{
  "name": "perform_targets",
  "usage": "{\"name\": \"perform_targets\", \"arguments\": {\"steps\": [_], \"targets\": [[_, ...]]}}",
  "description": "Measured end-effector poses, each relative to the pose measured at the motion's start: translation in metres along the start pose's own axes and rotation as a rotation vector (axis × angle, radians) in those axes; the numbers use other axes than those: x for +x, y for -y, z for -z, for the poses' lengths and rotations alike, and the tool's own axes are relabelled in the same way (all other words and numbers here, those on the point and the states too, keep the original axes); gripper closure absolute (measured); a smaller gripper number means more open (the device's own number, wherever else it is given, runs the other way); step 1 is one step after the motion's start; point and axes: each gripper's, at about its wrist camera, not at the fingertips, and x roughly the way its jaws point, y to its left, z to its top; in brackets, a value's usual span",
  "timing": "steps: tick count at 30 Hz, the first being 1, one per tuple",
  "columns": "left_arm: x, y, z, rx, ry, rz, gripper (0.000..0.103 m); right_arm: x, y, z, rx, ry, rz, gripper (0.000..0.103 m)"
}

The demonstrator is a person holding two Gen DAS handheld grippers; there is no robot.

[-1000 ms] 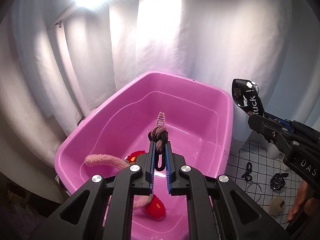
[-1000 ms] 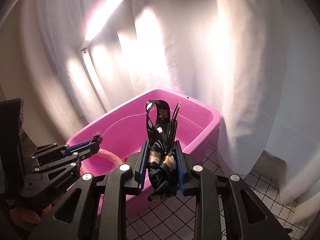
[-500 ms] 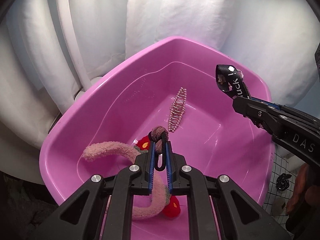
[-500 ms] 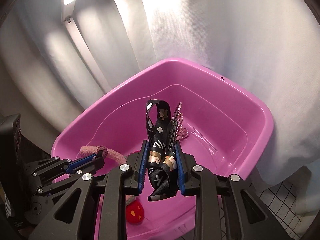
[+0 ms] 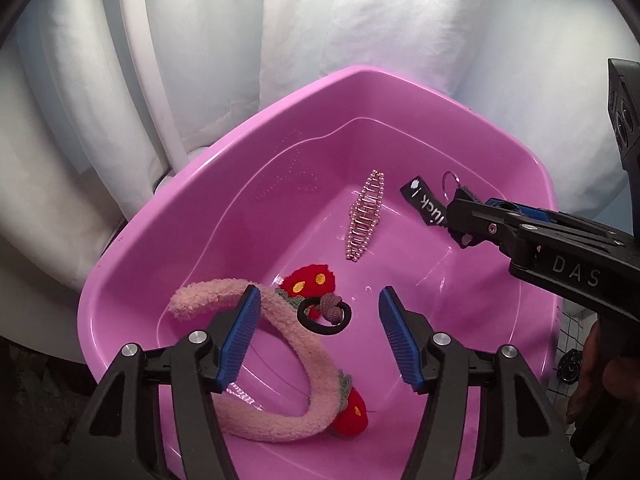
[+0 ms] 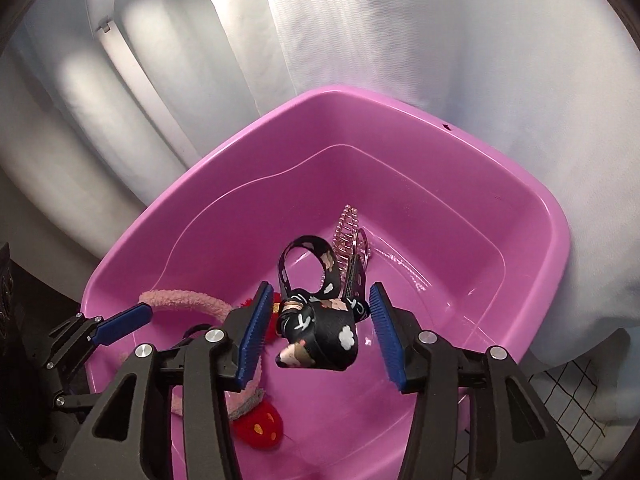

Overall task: Organize jewelry
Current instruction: 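Carry both items over the pink tub and open both grippers to release them, then hold both open grippers above the tub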

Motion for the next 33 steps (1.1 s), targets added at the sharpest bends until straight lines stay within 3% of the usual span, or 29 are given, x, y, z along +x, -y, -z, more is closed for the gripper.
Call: {"name": "perform_targets", "arguments": {"steps": [6,33], "targets": [[-0.010,-0.003,0.002,-0.023,0.004,0.002,0.023,-0.007,0.011,-0.005,0.062,0.007,-0.012,0.033],[-0.040,-0.019,0.021,-0.034,0.040,-0.035,0.023,-0.022,-0.009,0.013,0.046,0.037,-0.007,0.032]]}}
